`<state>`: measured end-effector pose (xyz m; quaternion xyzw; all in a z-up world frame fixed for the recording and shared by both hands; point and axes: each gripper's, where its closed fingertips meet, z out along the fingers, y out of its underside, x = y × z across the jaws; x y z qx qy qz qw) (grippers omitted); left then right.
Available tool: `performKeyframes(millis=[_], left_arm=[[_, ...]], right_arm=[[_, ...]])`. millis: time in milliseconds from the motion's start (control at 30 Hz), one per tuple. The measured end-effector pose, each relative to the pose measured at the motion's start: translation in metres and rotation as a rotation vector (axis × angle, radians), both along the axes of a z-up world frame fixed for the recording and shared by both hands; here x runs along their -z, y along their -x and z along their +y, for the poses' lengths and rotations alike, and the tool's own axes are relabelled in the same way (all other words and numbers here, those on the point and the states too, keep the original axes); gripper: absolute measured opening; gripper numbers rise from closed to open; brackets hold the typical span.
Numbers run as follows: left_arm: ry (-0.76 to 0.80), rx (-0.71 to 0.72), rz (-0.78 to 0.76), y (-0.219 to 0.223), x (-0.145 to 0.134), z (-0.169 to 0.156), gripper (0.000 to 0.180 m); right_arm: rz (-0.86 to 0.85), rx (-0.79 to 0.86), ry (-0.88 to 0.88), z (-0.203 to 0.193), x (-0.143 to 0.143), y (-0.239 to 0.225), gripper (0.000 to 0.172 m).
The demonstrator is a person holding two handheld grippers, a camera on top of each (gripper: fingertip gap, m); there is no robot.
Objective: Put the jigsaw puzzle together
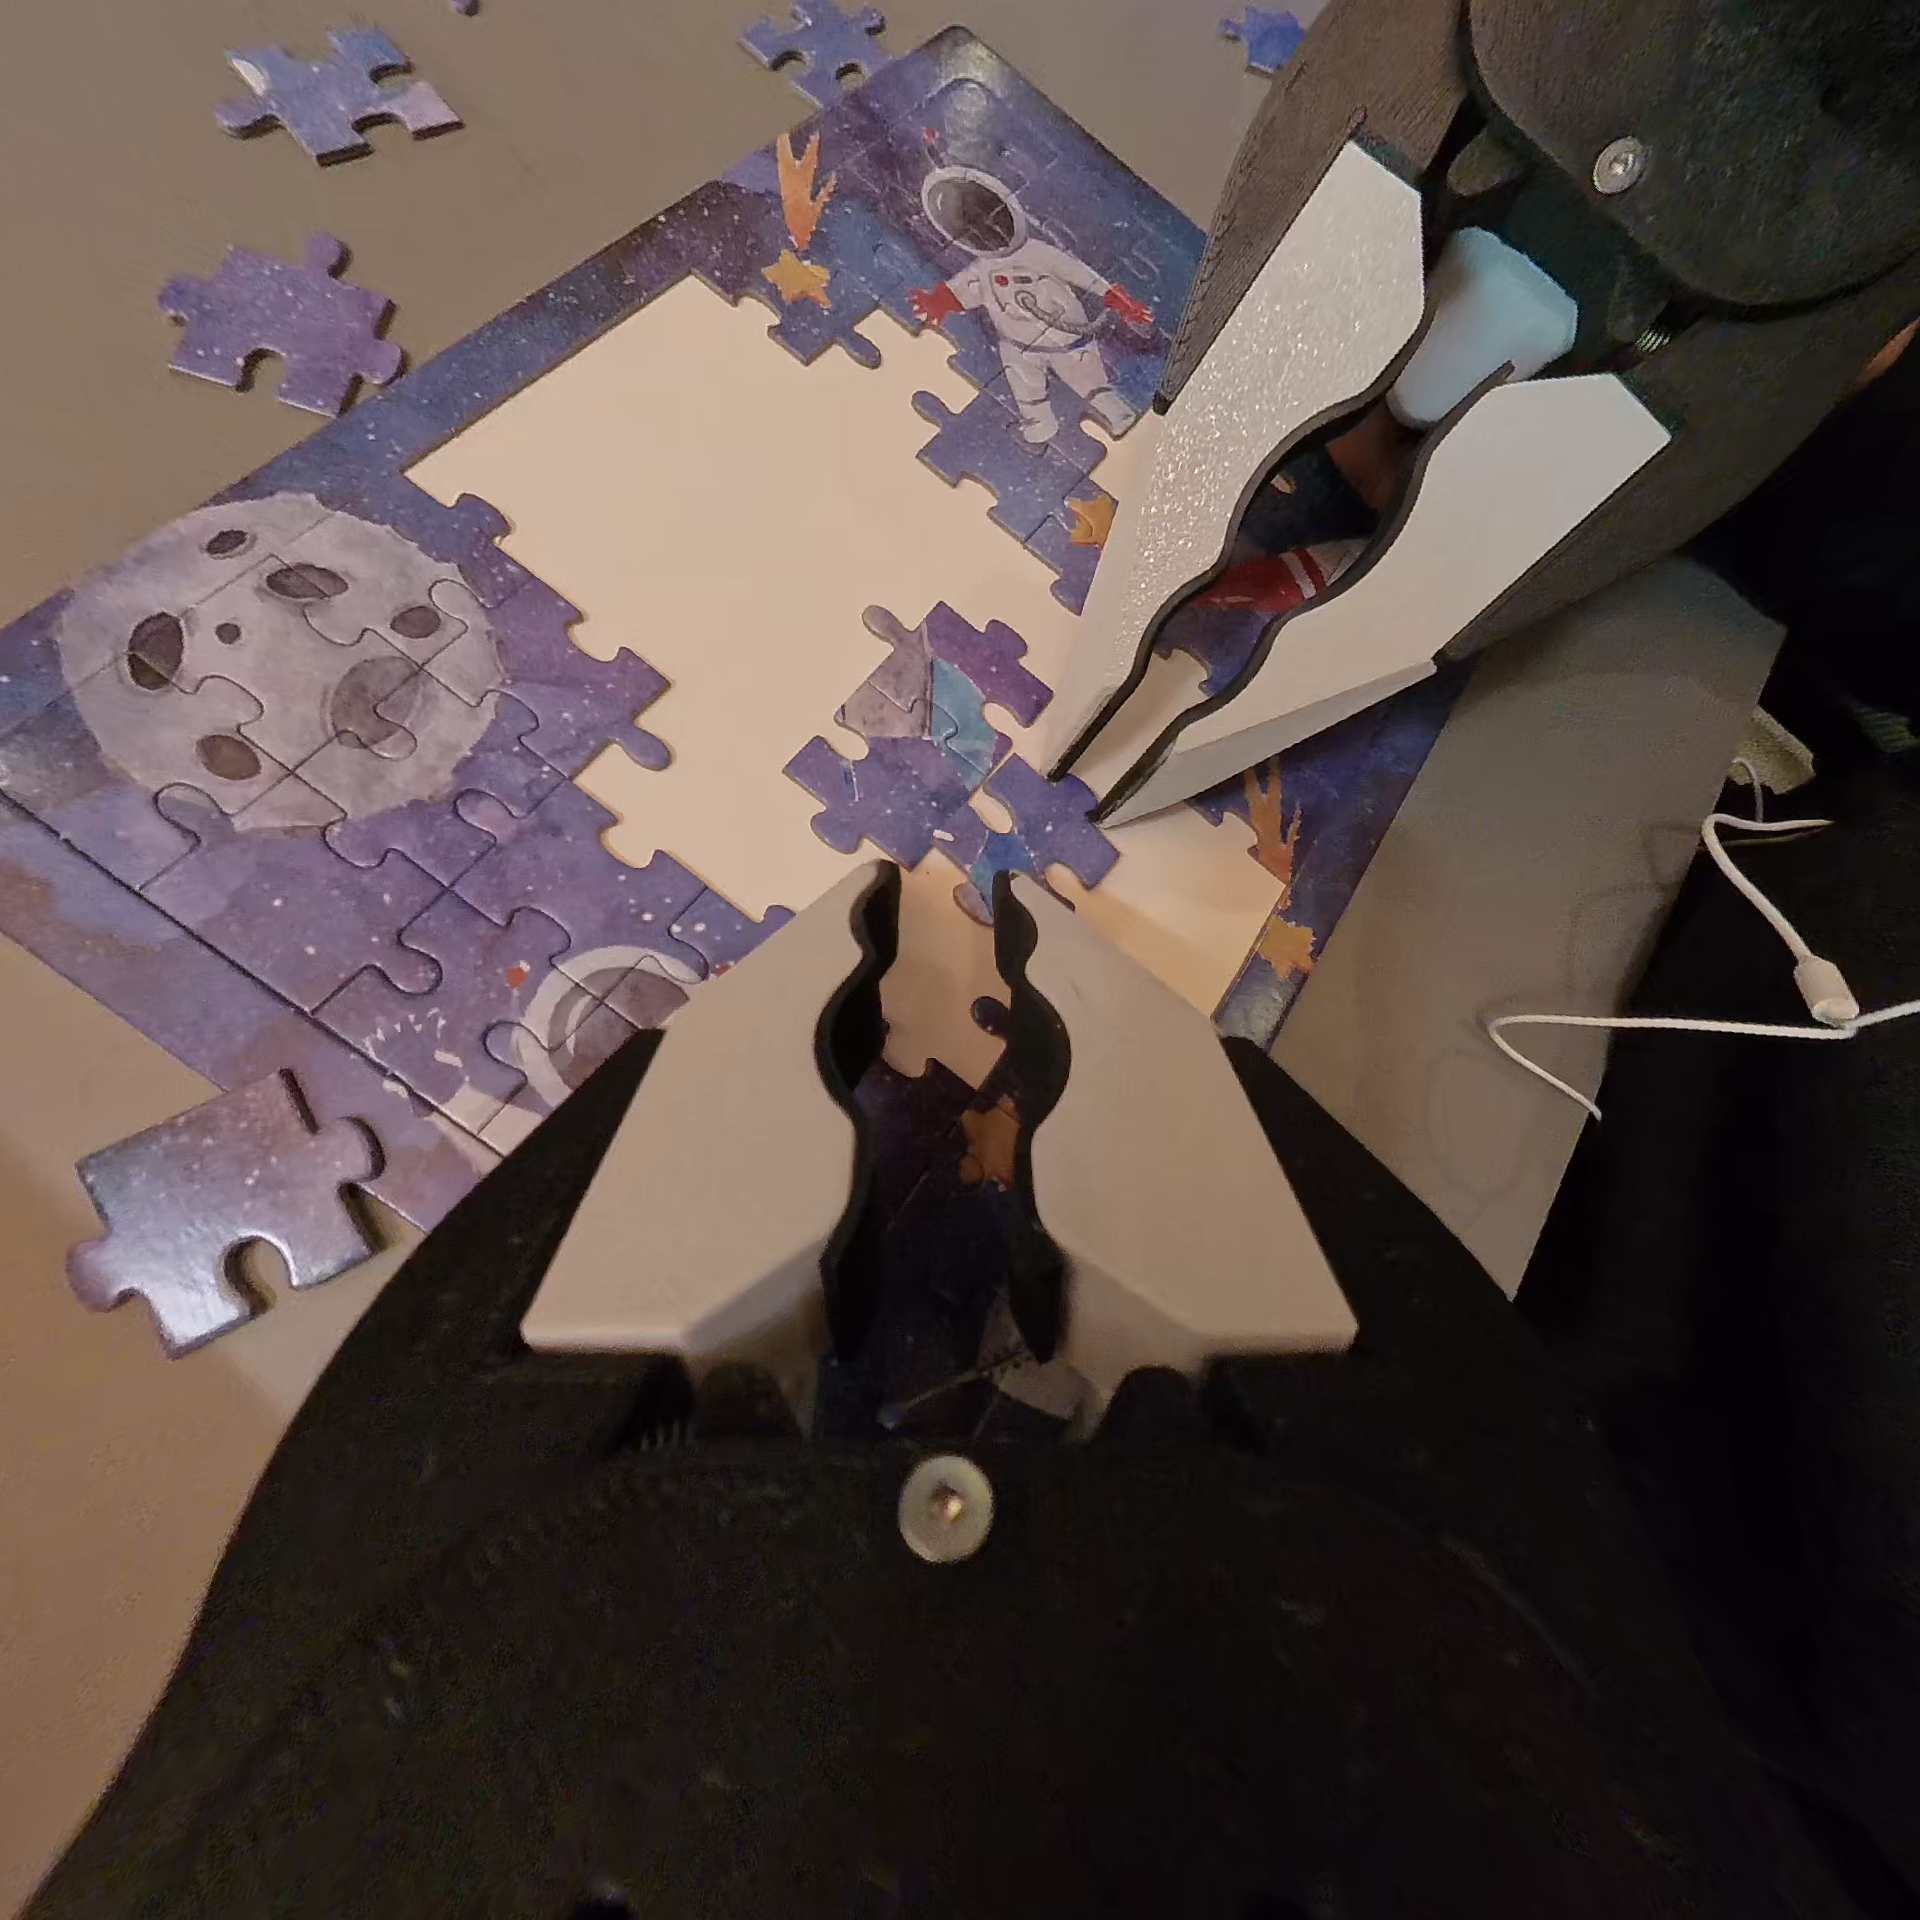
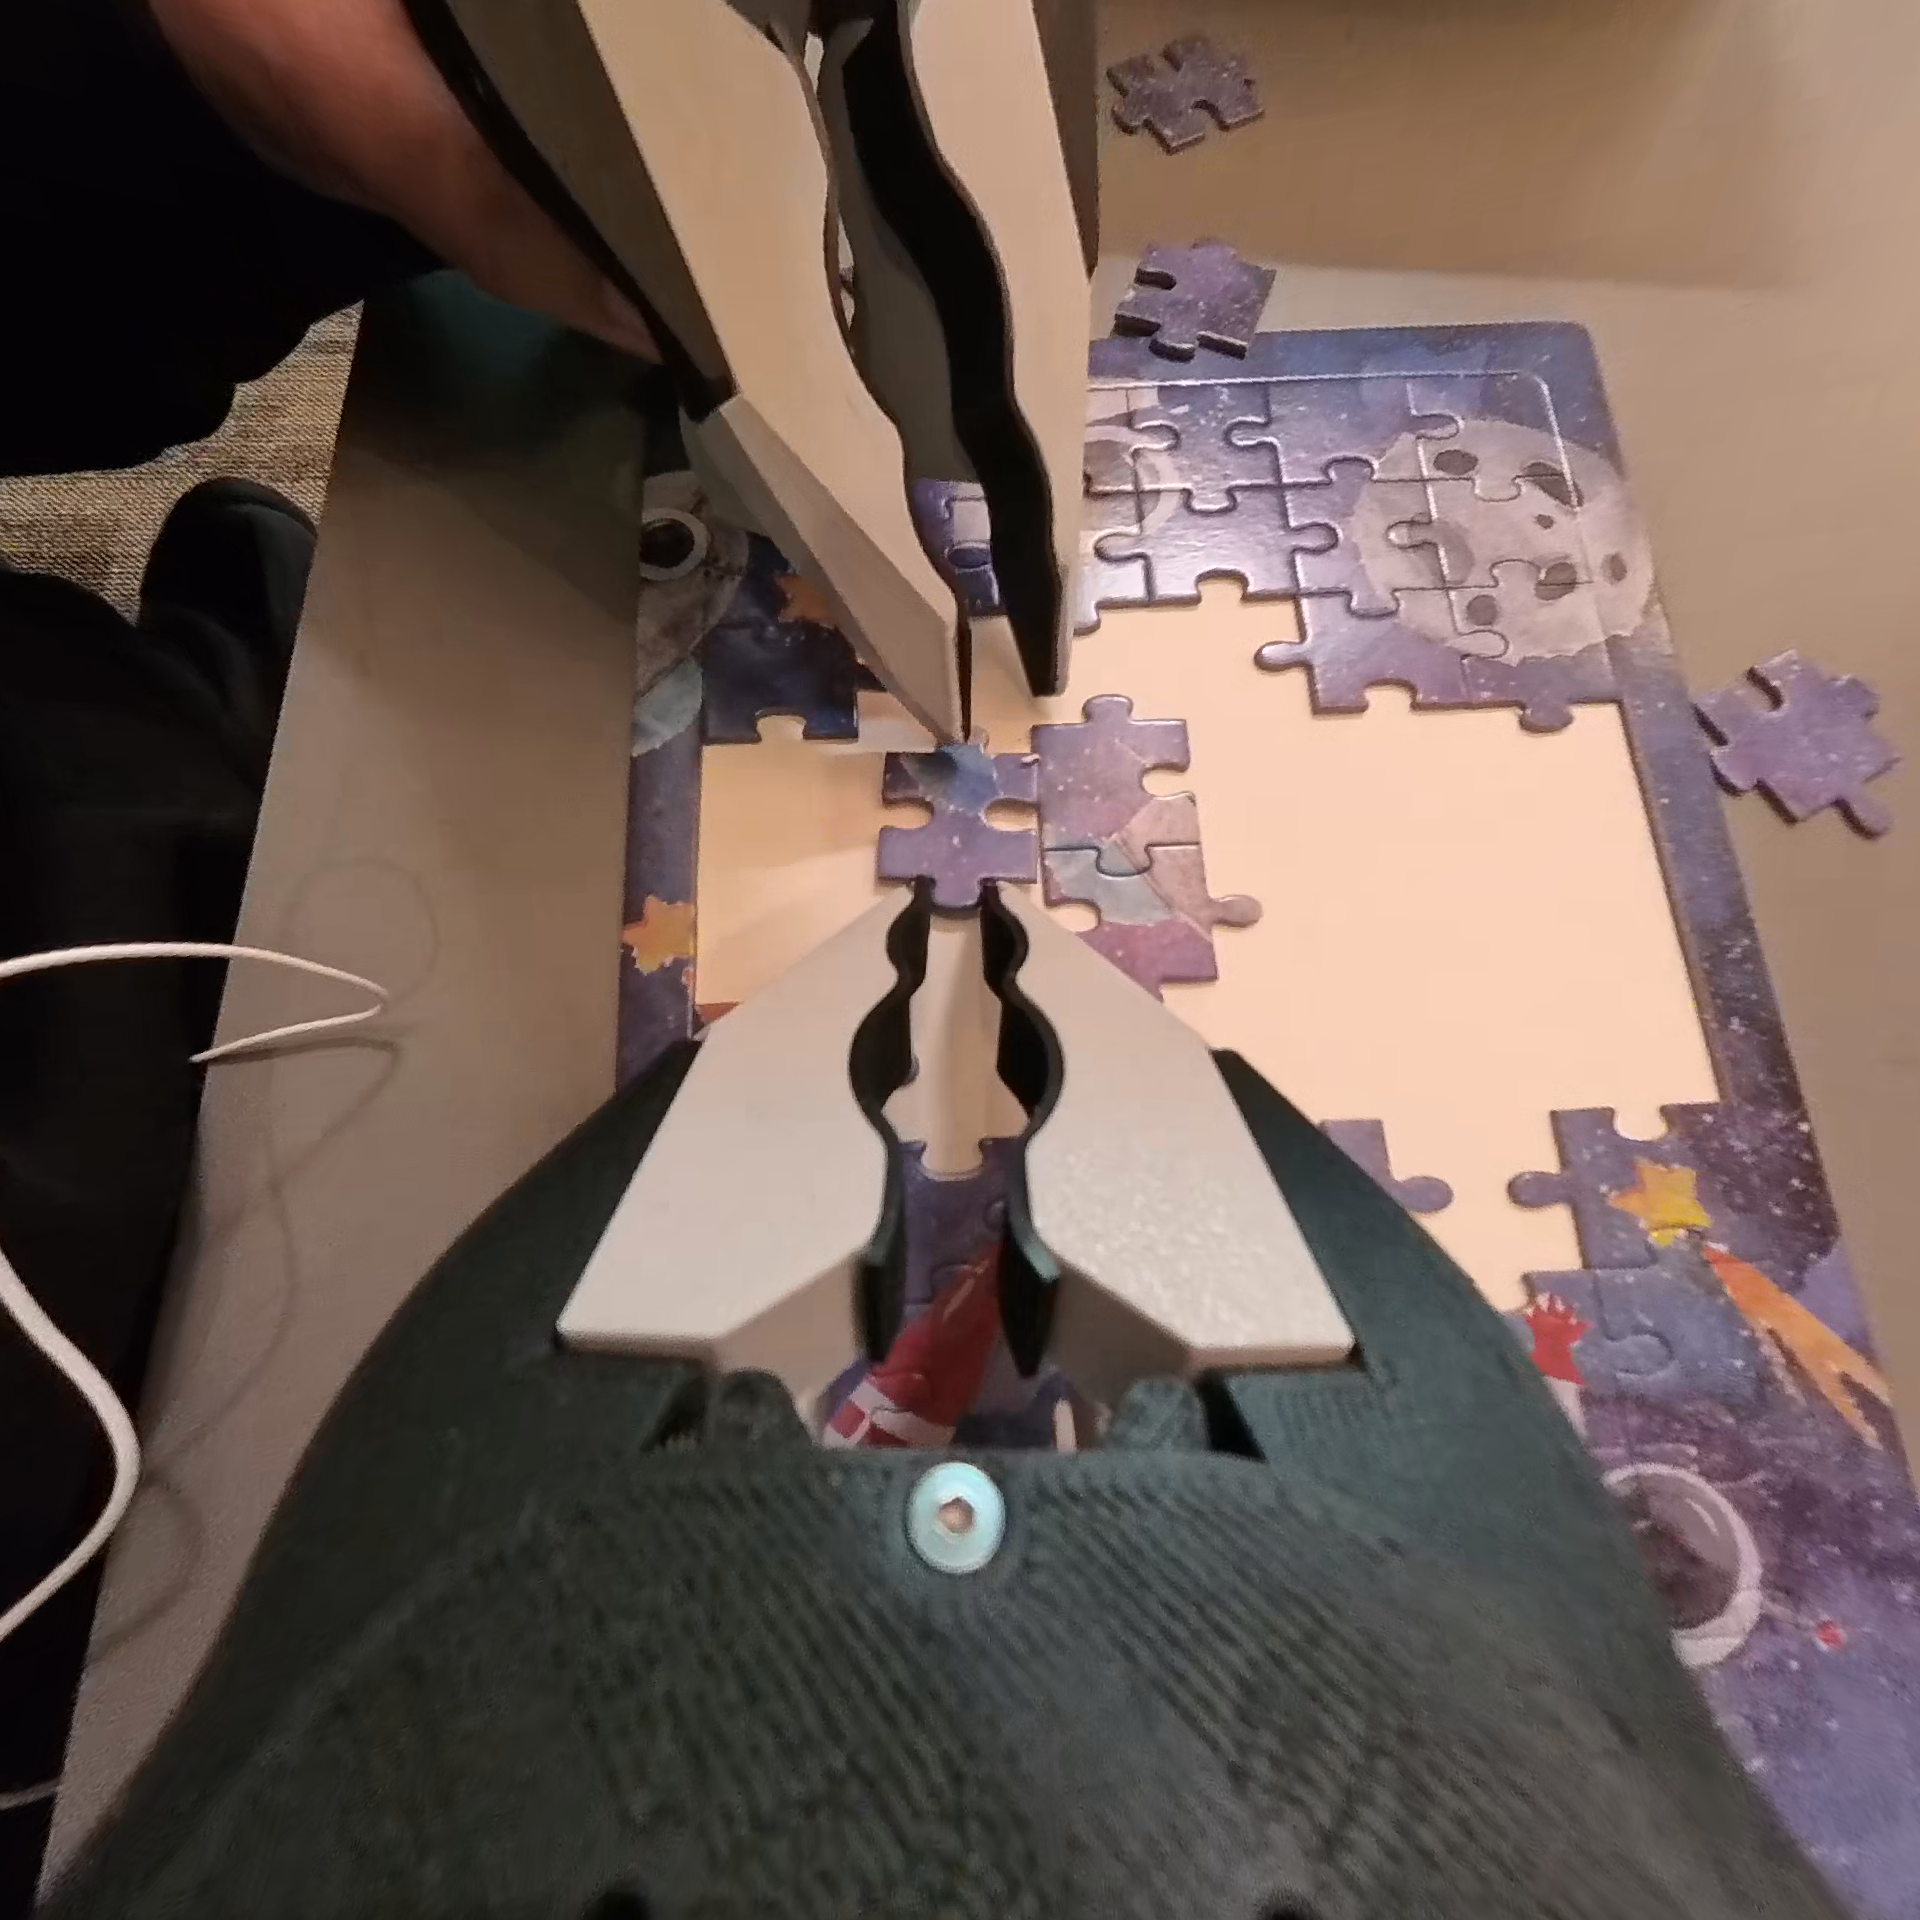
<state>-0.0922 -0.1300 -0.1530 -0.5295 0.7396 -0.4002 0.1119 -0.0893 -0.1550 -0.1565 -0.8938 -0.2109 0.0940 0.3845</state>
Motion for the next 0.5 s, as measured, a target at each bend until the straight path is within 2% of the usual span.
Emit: performKeyframes(millis=[500], left_arm=[[0.018,0.016,-0.007,0.0014,-0.0031,-0.0036,0.014]], right_arm=[[0.013,-0.015,0.0,-0.0005,-0.0011,0.0015,0.008]])
